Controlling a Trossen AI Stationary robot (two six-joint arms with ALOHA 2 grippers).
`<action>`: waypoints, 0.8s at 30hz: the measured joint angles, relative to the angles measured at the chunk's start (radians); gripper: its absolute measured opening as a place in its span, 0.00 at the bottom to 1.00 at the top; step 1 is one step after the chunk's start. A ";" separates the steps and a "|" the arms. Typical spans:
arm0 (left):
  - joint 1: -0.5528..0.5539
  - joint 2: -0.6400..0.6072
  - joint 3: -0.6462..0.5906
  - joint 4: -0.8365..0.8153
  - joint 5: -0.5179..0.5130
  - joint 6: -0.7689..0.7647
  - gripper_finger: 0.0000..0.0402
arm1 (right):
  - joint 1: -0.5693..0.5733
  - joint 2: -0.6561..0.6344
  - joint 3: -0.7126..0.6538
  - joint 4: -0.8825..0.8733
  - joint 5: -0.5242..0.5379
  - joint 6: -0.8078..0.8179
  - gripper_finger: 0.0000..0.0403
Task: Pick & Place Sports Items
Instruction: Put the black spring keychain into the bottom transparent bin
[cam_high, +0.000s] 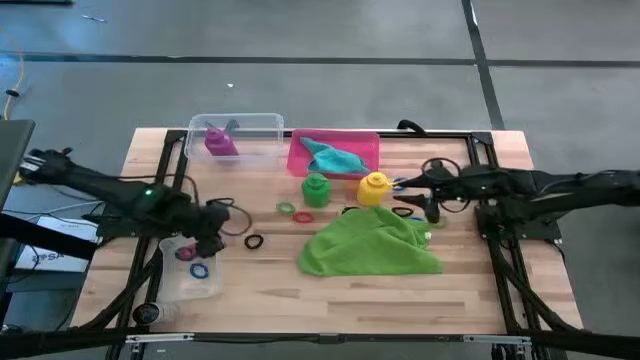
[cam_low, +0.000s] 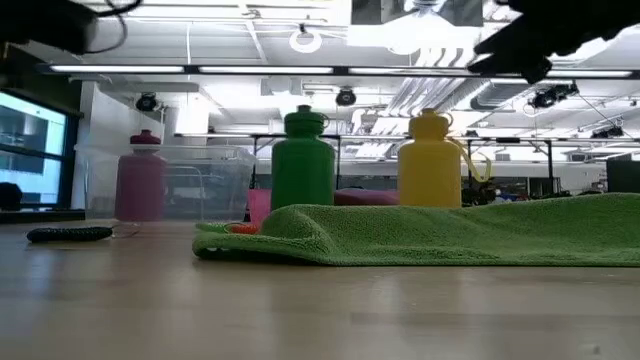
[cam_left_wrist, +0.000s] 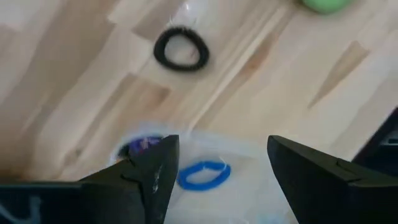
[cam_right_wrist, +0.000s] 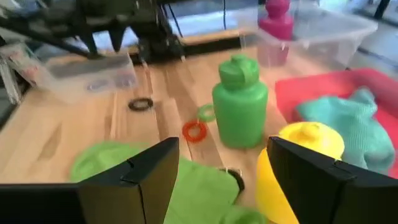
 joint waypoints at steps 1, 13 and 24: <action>0.019 0.006 0.000 0.006 0.000 0.028 0.48 | 0.000 0.008 0.013 -0.020 0.000 0.000 0.49; 0.166 0.145 0.000 0.009 -0.011 0.315 0.49 | 0.000 0.047 0.129 -0.313 -0.024 -0.038 0.49; 0.173 0.317 0.000 0.125 -0.059 0.433 0.49 | 0.000 0.072 0.176 -0.406 -0.021 -0.084 0.49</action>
